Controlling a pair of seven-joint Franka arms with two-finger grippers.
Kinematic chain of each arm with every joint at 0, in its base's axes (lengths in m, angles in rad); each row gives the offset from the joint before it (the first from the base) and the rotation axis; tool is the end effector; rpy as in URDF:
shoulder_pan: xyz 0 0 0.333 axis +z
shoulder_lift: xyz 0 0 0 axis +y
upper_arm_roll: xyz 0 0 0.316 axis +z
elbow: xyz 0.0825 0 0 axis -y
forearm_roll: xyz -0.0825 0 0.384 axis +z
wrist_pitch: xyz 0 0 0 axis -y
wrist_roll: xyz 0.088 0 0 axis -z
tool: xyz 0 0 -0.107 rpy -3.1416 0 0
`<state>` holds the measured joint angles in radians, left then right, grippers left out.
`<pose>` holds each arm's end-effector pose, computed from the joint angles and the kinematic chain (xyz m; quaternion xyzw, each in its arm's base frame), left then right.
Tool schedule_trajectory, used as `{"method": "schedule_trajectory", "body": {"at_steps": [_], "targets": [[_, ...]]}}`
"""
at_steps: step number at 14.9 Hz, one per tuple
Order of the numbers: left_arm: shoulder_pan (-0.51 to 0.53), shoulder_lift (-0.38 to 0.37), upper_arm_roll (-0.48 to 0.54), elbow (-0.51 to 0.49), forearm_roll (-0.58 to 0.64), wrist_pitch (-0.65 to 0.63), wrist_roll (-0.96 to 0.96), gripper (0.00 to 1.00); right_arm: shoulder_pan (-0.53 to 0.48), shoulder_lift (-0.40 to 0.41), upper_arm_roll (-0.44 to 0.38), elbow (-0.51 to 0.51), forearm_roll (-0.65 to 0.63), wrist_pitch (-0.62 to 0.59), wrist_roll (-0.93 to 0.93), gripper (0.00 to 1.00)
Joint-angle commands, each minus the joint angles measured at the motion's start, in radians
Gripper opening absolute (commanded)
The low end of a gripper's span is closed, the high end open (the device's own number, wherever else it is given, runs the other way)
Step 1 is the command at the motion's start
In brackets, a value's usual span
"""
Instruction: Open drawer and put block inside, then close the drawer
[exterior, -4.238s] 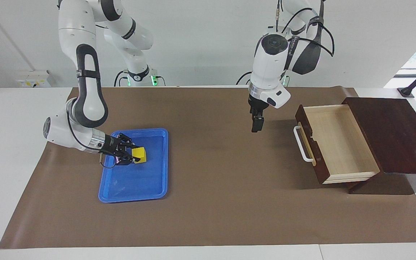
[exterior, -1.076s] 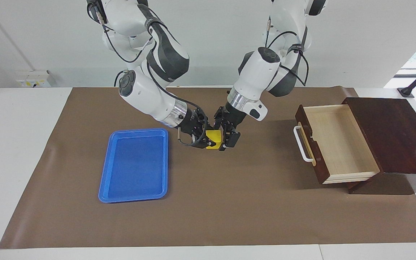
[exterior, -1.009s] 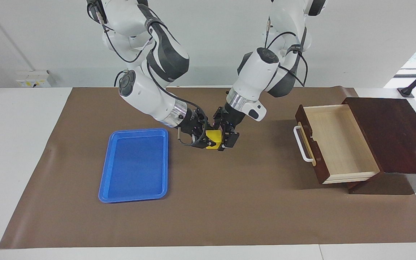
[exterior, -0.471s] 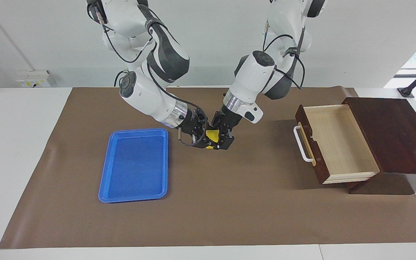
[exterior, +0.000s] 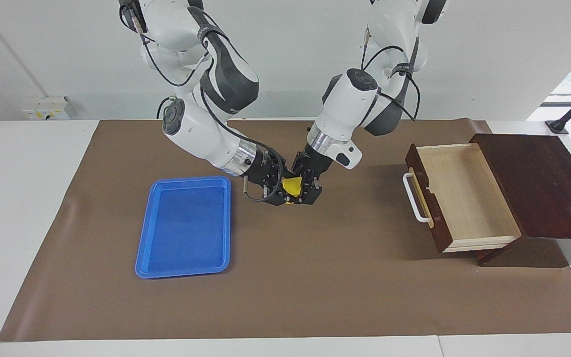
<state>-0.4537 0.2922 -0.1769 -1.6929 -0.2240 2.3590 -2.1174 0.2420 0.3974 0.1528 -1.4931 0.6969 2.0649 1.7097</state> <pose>0.5507 -0.3909 0.4685 0.6681 0.7111 -0.0778 0.2047 0.6373 0.2841 0.4762 -0.6458 0.6783 0.2555 0.2400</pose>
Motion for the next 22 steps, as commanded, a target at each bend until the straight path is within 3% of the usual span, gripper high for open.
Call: {"method": "schedule_trajectory", "body": {"at_steps": [1, 5, 8, 11, 13, 16, 22], "targets": [[0.019, -0.024, 0.031, 0.034, 0.017, -0.136, 0.02, 0.0, -0.01, 0.003, 0.005, 0.011, 0.027, 0.008, 0.013, 1.0], [0.188, -0.141, 0.043, 0.052, 0.026, -0.383, 0.189, 0.0, -0.015, 0.0, 0.002, 0.016, 0.027, 0.0, 0.013, 1.0], [0.344, -0.2, 0.045, 0.05, 0.026, -0.469, 0.313, 0.0, -0.061, -0.003, 0.002, 0.016, 0.015, -0.015, 0.01, 1.0], [0.461, -0.217, 0.045, 0.012, 0.026, -0.471, 0.362, 0.0, -0.136, -0.02, 0.001, 0.024, -0.016, -0.084, -0.022, 1.0], [0.525, -0.264, 0.045, -0.087, 0.026, -0.443, 0.443, 0.0, -0.185, -0.032, 0.001, 0.025, -0.06, -0.156, -0.109, 1.0], [0.588, -0.346, 0.047, -0.275, 0.026, -0.339, 0.585, 0.0, -0.254, -0.049, -0.001, 0.074, -0.129, -0.308, -0.322, 1.0], [0.662, -0.349, 0.045, -0.378, 0.026, -0.311, 0.622, 0.0, -0.332, -0.083, -0.001, 0.103, -0.334, -0.549, -0.791, 1.0]]}}
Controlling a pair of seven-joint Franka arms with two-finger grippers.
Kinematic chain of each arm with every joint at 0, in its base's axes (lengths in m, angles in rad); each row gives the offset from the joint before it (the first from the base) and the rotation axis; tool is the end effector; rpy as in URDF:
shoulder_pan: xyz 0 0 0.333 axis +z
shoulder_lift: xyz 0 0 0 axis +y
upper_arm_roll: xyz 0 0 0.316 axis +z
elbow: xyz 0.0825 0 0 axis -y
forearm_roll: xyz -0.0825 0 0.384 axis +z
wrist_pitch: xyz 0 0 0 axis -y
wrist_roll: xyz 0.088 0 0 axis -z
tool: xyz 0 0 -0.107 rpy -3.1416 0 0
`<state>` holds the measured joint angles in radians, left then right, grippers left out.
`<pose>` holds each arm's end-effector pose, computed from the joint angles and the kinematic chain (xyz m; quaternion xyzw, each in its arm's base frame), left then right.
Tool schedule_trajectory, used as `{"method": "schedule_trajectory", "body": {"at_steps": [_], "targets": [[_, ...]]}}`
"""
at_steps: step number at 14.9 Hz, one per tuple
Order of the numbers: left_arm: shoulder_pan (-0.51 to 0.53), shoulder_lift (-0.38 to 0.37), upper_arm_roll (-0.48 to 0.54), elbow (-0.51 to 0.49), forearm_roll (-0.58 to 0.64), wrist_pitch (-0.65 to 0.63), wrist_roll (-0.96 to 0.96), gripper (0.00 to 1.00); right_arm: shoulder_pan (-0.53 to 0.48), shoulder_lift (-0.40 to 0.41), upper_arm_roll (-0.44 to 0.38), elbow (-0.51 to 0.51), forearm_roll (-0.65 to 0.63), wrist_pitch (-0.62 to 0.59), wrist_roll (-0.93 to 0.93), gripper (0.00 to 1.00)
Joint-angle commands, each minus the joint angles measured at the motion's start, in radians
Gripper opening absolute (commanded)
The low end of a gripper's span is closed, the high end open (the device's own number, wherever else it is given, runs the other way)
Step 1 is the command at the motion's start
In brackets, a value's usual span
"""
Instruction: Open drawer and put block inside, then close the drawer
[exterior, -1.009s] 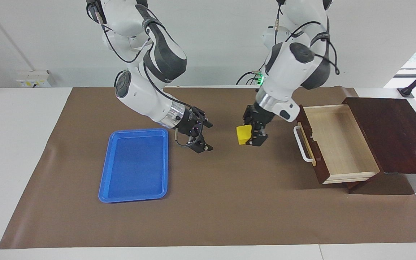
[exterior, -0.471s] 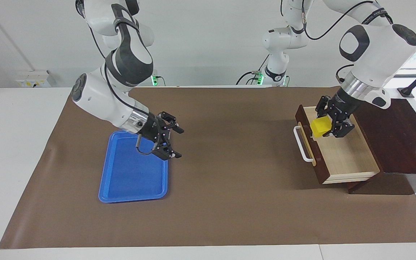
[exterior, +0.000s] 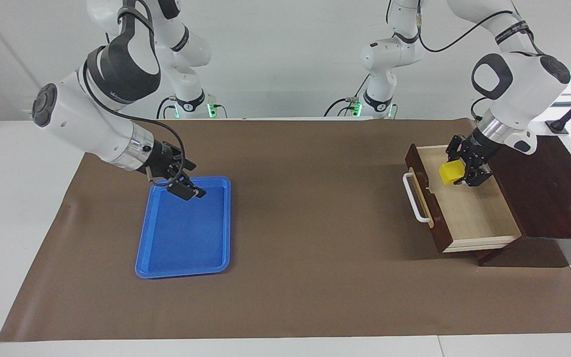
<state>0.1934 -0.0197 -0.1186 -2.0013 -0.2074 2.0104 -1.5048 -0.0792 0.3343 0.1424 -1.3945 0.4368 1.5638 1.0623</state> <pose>0.5522 0.0288 0.4695 0.6699 0.7365 -0.0503 0.0797 0.6410 0.0725 0.5194 -0.8408 0.4793 0.1938 0.1603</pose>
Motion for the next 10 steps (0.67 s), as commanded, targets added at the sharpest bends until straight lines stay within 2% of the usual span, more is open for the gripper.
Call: {"method": "schedule_trajectory", "body": {"at_steps": [1, 2, 3, 4, 5, 7, 9, 10], "targets": [[0.023, -0.037, -0.012, -0.085, 0.01, 0.041, 0.011, 0.0, -0.019, -0.038, 0.009, 0.003, -0.116, -0.077, -0.238, 1.0], [0.035, -0.037, -0.013, -0.1, 0.01, 0.054, 0.009, 0.0, -0.024, -0.053, 0.008, 0.0, -0.154, -0.103, -0.327, 1.0], [0.028, -0.037, -0.013, -0.117, 0.01, 0.073, 0.008, 0.2, -0.025, -0.07, 0.0, -0.006, -0.197, -0.122, -0.416, 1.0], [0.024, -0.04, -0.013, -0.131, 0.01, 0.083, 0.008, 0.72, -0.025, -0.09, -0.01, -0.014, -0.232, -0.131, -0.499, 1.0], [0.023, -0.042, -0.013, -0.131, 0.01, 0.084, 0.006, 1.0, -0.025, -0.115, -0.026, -0.027, -0.263, -0.137, -0.609, 1.0], [0.023, -0.023, -0.015, -0.067, 0.041, 0.067, 0.003, 1.0, -0.025, -0.162, -0.044, -0.066, -0.32, -0.131, -0.798, 1.0], [-0.009, 0.021, -0.024, 0.075, 0.069, -0.051, -0.008, 1.0, -0.043, -0.207, -0.046, -0.101, -0.358, -0.126, -0.95, 1.0], [-0.059, 0.047, -0.024, 0.152, 0.069, -0.109, -0.015, 1.0, -0.044, -0.231, -0.046, -0.121, -0.381, -0.125, -1.011, 1.0]]}}
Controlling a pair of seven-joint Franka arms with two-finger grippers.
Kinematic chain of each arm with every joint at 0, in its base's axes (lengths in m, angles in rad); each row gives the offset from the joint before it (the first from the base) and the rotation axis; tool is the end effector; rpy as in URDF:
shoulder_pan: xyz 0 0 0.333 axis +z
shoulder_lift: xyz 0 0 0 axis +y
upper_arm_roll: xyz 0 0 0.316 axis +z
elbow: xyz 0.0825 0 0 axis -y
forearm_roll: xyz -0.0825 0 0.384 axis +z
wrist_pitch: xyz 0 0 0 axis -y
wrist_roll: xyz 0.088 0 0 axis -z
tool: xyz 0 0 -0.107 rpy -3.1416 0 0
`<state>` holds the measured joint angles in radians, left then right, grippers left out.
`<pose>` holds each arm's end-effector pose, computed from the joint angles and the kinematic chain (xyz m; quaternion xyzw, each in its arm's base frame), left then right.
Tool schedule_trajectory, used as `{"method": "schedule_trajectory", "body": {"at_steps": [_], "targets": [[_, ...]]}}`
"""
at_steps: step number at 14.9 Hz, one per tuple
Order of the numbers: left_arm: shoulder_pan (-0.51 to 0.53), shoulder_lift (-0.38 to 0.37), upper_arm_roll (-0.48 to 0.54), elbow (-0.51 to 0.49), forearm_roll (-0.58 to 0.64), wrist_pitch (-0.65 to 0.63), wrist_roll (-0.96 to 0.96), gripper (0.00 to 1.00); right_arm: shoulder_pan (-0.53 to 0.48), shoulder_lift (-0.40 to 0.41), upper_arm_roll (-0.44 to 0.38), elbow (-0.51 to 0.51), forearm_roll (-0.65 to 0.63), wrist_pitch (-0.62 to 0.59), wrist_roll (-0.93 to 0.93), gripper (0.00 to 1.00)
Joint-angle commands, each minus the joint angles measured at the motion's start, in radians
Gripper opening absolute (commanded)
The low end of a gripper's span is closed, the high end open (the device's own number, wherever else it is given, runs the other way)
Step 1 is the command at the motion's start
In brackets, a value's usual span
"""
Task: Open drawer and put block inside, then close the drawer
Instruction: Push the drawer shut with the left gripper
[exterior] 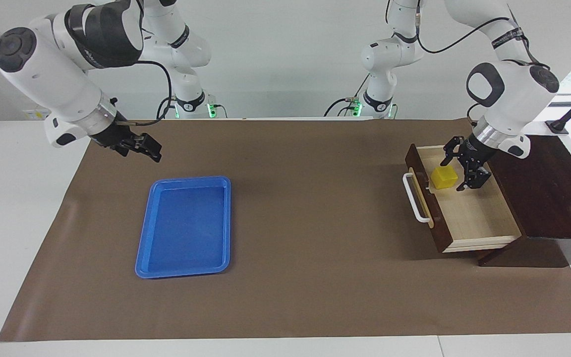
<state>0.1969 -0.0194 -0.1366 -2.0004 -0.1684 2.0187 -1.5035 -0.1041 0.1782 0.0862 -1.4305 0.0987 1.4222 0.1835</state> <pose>0.5533 0.0233 0.4701 0.6824 0.7269 -0.0356 0.0688 0.5906 -0.0034 0.5769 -0.9893 0.0972 0.0970 0.0490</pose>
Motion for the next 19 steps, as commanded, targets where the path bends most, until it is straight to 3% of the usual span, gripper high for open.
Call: {"method": "schedule_trajectory", "body": {"at_steps": [1, 4, 7, 10, 13, 19], "targets": [[-0.123, 0.067, -0.005, 0.204, 0.032, -0.153, -0.036, 1.0, -0.019, -0.1, 0.01, -0.105, -0.077, 0.021, -0.188, 1.0], [-0.298, 0.064, -0.006, 0.154, 0.185, -0.106, -0.064, 1.0, -0.005, -0.155, -0.012, -0.162, -0.128, 0.063, -0.304, 1.0], [-0.318, 0.075, -0.006, 0.089, 0.289, -0.078, -0.124, 1.0, -0.002, -0.198, -0.042, -0.228, -0.131, 0.121, -0.384, 1.0], [-0.3, 0.072, 0.0, 0.043, 0.319, 0.0, -0.162, 1.0, 0.055, -0.215, -0.106, -0.281, -0.129, 0.188, -0.406, 1.0], [-0.254, 0.073, 0.0, 0.045, 0.403, 0.008, -0.147, 1.0, 0.055, -0.223, -0.112, -0.311, -0.12, 0.216, -0.365, 1.0], [-0.064, 0.082, 0.002, 0.055, 0.441, 0.021, 0.08, 1.0, 0.034, -0.14, -0.109, -0.143, -0.063, 0.066, -0.32, 1.0]]}}
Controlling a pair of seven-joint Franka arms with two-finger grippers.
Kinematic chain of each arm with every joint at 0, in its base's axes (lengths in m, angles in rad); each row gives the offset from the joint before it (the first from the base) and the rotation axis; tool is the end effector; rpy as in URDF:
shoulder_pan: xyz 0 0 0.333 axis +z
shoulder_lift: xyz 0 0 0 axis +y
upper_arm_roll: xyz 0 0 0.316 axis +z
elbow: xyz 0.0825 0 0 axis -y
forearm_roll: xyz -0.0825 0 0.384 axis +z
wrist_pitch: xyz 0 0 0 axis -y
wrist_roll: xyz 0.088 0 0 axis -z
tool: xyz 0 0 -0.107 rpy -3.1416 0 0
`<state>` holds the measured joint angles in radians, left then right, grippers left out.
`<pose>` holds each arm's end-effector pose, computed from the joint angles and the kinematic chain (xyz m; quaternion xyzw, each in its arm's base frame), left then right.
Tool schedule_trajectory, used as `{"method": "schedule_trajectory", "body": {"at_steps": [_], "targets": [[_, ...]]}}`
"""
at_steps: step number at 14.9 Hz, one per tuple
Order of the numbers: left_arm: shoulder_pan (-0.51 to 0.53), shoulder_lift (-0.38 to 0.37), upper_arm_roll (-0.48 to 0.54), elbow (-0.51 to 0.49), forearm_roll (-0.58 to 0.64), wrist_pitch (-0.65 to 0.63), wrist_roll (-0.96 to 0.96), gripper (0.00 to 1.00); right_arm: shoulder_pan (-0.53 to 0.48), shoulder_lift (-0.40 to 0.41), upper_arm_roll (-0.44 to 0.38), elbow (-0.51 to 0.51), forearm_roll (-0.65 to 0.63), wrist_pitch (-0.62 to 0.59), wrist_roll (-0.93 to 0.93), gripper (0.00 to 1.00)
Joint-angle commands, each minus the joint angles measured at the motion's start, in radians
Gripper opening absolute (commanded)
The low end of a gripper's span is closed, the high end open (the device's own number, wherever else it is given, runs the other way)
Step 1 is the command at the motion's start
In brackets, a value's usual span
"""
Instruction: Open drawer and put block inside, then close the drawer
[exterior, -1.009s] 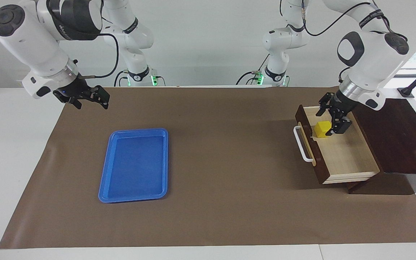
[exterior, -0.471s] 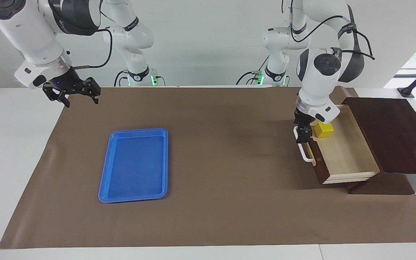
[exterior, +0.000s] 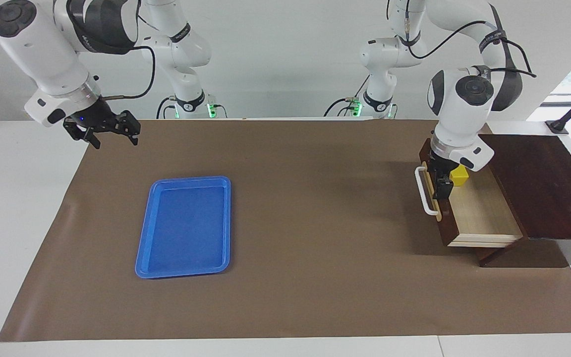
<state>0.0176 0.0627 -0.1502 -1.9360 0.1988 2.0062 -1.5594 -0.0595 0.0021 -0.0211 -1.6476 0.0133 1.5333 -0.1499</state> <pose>0.5716 -0.0630 0.4540 -0.7798 -0.6202 -0.0668 0.0535 0.5458 -0.0426 0.5843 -0.9977 -0.0344 0.0570 0.0133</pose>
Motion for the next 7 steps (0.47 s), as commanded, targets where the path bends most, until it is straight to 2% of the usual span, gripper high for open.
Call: {"method": "schedule_trajectory", "body": {"at_steps": [1, 5, 7], "targets": [[0.157, 0.003, 0.015, -0.011, 0.074, 0.057, 0.169, 1.0, -0.011, 0.035, -0.002, 0.065, 0.021, -0.041, 0.013, 1.0], [0.234, 0.005, 0.014, -0.014, 0.074, 0.097, 0.295, 1.0, 0.0, 0.018, -0.002, 0.023, 0.002, -0.01, 0.039, 1.0], [0.216, 0.006, 0.008, -0.008, 0.073, 0.08, 0.309, 1.0, 0.004, 0.018, -0.002, 0.023, -0.001, -0.009, 0.039, 1.0]]}}
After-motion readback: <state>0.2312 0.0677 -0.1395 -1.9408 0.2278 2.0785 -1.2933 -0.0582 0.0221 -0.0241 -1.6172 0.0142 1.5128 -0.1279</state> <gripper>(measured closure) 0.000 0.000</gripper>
